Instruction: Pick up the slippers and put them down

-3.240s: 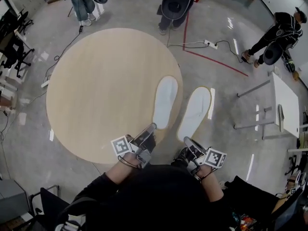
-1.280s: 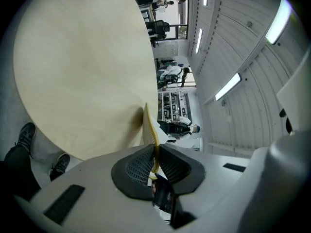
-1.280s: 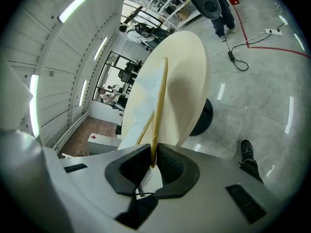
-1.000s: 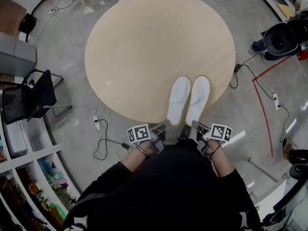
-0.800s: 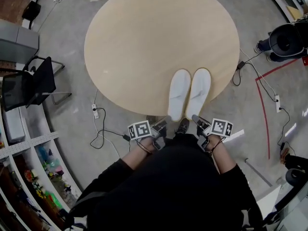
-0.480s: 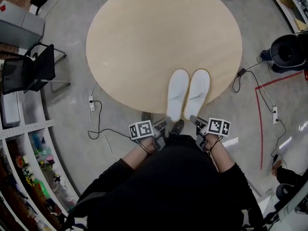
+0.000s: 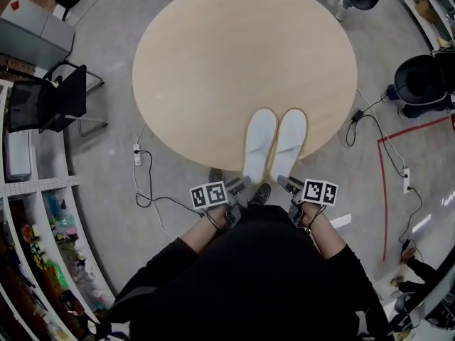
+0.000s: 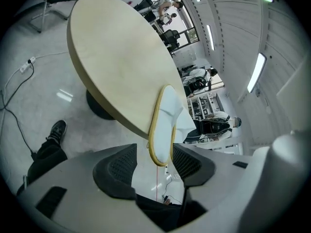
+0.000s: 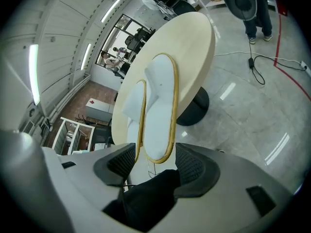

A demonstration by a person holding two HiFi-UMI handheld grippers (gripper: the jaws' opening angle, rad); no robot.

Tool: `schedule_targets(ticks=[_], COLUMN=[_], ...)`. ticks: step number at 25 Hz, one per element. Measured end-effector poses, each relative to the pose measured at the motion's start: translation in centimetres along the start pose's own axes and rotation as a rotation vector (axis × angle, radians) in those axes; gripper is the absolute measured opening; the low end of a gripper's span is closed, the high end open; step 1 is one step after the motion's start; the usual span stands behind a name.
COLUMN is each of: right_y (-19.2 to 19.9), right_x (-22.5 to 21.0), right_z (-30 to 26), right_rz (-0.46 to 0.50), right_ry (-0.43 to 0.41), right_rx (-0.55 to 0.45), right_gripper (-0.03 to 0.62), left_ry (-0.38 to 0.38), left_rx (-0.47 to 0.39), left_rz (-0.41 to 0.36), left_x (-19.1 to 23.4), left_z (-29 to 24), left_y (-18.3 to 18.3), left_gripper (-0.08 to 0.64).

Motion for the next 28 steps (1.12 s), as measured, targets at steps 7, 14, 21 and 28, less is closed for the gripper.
schedule_targets(ticks=[7, 14, 21, 28], right_y=[-0.6, -4.6, -7.3, -7.3], right_x=[-1.4, 0.1, 10.5, 23.1], right_z=[1.6, 5.8, 6.6, 3.8], right_rz=[-0.014, -0.058, 0.07, 0.202], right_ry=[0.155, 0.236, 0.113, -0.022], right_rx=[-0.112, -0.376, -0.533, -0.601], right_gripper=[0.247, 0.247, 0.245, 0.116], left_ry=[-0.19, -0.227, -0.097, 0.05], left_rx=[-0.135, -0.285, -0.243, -0.133], left_rz=[-0.167, -0.363, -0.564, -0.745], left_x=[-1.3, -5.8, -11.3, -13.2], left_z=[3.9, 8.8, 11.6, 15.2], left_y=[-3.0, -8.5, -13.8, -19.6], left_gripper=[0.222, 0.221, 0.219, 0.165])
Point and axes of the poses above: the fingertips, and each gripper's own axes: z backward along the fingers, x to its left, y out of its underside, the point moved 9 cm from there along z, backward along the fingers, and after that the axes turned 10 degrees about y, right-handed, at the moved point
